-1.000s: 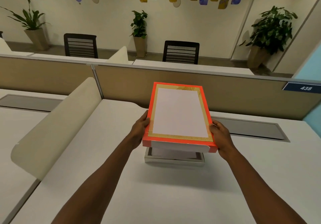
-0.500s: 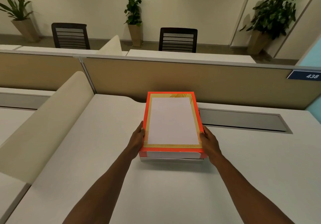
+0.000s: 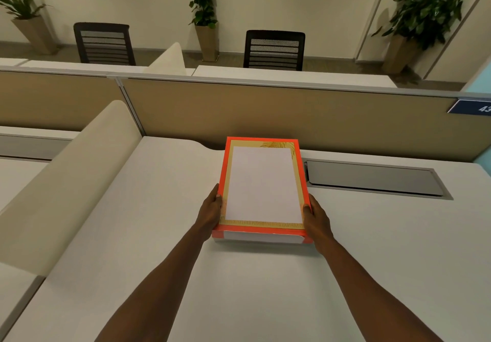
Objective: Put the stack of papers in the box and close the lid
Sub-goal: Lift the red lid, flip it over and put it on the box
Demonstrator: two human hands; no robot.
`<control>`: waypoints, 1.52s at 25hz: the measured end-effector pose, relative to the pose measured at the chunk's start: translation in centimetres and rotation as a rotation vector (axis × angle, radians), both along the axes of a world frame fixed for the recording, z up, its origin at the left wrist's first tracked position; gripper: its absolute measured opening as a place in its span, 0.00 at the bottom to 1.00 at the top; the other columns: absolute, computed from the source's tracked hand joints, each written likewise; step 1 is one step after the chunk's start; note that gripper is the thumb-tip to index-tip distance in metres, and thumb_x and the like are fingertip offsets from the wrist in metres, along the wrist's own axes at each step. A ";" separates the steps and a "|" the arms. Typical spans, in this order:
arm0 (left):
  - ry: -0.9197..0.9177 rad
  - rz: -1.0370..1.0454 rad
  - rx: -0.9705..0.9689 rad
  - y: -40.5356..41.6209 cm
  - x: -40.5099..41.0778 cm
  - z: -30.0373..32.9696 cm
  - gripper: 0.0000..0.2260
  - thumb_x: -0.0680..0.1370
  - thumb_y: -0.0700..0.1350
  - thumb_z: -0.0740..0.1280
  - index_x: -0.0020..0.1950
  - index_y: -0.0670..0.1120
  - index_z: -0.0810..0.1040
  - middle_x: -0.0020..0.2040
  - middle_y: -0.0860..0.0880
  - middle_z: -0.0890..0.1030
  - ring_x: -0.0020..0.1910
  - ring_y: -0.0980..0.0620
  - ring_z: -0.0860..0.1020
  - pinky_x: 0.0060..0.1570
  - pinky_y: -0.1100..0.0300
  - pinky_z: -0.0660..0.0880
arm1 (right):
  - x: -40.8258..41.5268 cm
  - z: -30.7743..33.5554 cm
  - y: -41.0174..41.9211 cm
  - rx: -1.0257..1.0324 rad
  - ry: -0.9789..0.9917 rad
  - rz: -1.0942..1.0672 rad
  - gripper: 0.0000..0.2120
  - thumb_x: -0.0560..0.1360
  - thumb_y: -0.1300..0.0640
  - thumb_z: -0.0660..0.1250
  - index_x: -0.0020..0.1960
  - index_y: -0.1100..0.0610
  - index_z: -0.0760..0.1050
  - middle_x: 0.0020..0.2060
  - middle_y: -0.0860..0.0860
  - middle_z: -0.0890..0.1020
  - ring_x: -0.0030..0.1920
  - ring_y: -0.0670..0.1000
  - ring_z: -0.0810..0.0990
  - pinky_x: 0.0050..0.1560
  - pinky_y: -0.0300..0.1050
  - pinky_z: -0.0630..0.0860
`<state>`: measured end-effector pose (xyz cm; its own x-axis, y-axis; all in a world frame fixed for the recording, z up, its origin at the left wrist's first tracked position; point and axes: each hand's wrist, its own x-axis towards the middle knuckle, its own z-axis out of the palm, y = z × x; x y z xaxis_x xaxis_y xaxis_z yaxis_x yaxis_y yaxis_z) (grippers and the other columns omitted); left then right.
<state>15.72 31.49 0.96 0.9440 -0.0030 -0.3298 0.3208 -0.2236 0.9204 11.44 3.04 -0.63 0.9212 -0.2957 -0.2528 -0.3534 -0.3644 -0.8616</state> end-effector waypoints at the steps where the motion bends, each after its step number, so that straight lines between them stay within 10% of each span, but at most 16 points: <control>1: -0.008 0.001 0.000 0.0 -0.1 -0.3 0.21 0.86 0.52 0.51 0.80 0.54 0.62 0.73 0.50 0.74 0.61 0.48 0.79 0.64 0.46 0.77 | 0.0 -0.1 0.1 -0.008 0.004 0.000 0.22 0.85 0.52 0.53 0.78 0.51 0.60 0.67 0.55 0.76 0.57 0.56 0.79 0.58 0.56 0.80; 20: -0.134 0.061 0.379 -0.6 -0.1 -3.2 0.23 0.86 0.46 0.55 0.81 0.46 0.60 0.77 0.40 0.68 0.74 0.38 0.69 0.74 0.42 0.67 | 0.5 -2.1 0.5 -0.231 0.077 -0.013 0.24 0.85 0.53 0.53 0.79 0.55 0.58 0.71 0.58 0.74 0.65 0.61 0.77 0.66 0.57 0.75; 28: -0.300 -0.271 0.739 -0.7 -0.8 -4.3 0.32 0.84 0.58 0.53 0.83 0.46 0.49 0.84 0.49 0.50 0.83 0.49 0.51 0.78 0.50 0.60 | -0.2 -3.0 1.5 -0.813 -0.013 0.250 0.32 0.81 0.39 0.50 0.80 0.53 0.54 0.81 0.53 0.53 0.73 0.58 0.66 0.66 0.55 0.73; 38: -0.284 -0.166 0.677 -1.0 -1.6 -3.5 0.33 0.83 0.59 0.56 0.83 0.47 0.49 0.84 0.46 0.50 0.81 0.43 0.60 0.73 0.46 0.69 | -0.8 -3.1 1.7 -0.804 0.030 0.160 0.36 0.80 0.35 0.52 0.81 0.54 0.52 0.80 0.56 0.57 0.72 0.59 0.68 0.65 0.57 0.73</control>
